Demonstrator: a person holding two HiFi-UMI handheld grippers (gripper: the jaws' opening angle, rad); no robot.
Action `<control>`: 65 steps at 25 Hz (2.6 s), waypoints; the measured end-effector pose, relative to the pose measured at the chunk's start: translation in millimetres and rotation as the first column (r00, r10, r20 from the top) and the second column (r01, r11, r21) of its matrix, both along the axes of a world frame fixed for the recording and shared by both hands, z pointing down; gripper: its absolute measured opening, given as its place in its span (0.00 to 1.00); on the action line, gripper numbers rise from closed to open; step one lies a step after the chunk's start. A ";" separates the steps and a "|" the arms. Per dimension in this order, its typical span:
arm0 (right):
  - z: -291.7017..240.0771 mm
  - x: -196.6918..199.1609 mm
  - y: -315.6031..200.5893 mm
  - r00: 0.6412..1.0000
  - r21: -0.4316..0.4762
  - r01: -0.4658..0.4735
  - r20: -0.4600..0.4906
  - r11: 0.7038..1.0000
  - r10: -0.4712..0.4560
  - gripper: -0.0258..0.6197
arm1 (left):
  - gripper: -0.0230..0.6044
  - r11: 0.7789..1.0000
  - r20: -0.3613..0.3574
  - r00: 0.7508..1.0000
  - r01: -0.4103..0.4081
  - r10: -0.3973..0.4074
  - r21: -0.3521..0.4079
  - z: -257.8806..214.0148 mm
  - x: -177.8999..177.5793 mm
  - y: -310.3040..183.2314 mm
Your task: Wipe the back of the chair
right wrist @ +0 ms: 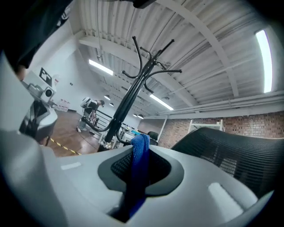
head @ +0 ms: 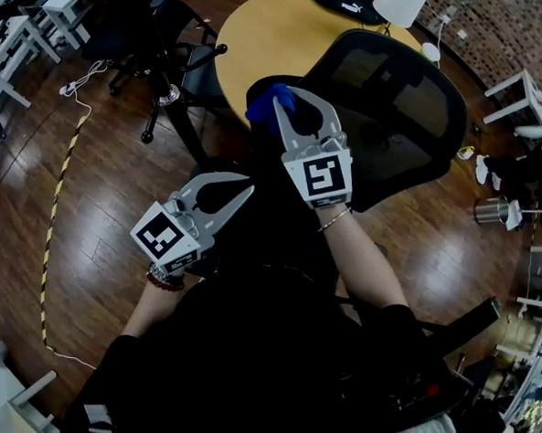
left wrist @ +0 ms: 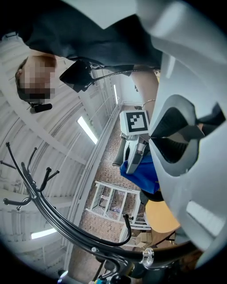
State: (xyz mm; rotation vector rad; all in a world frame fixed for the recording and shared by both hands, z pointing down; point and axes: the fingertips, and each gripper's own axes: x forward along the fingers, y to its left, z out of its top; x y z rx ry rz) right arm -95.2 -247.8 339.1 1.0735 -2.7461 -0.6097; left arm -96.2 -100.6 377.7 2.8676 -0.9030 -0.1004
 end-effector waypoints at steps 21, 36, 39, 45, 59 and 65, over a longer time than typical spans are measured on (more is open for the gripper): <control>60.8 411.2 41.5 0.815 -0.179 -0.575 -0.045 0.798 0.578 0.10 | 0.05 0.991 -0.014 0.996 -0.086 0.088 0.105 -26.2 169.0 -15.2; 93.3 465.3 -7.1 0.816 -0.231 -0.574 -0.085 0.786 0.571 0.10 | 0.05 0.978 0.034 0.978 0.205 -0.207 0.040 7.0 156.6 -11.6; 93.5 463.6 -11.3 0.802 -0.234 -0.592 -0.076 0.772 0.592 0.10 | 0.05 0.966 0.032 0.965 0.260 -0.260 0.019 13.8 139.9 -10.1; 94.3 461.2 -11.6 0.751 -0.195 -0.654 -0.060 0.731 0.657 0.10 | 0.05 0.970 0.020 0.970 0.241 -0.241 0.038 4.3 136.8 -12.0; 94.2 427.9 -17.4 0.737 -0.167 -0.675 -0.102 0.719 0.669 0.10 | 0.05 0.965 0.056 0.964 0.255 -0.259 0.063 4.6 100.2 10.1; 95.9 405.2 -21.8 0.763 -0.157 -0.647 -0.125 0.746 0.635 0.10 | 0.05 0.969 0.030 0.968 0.248 -0.248 -0.010 21.9 100.5 7.4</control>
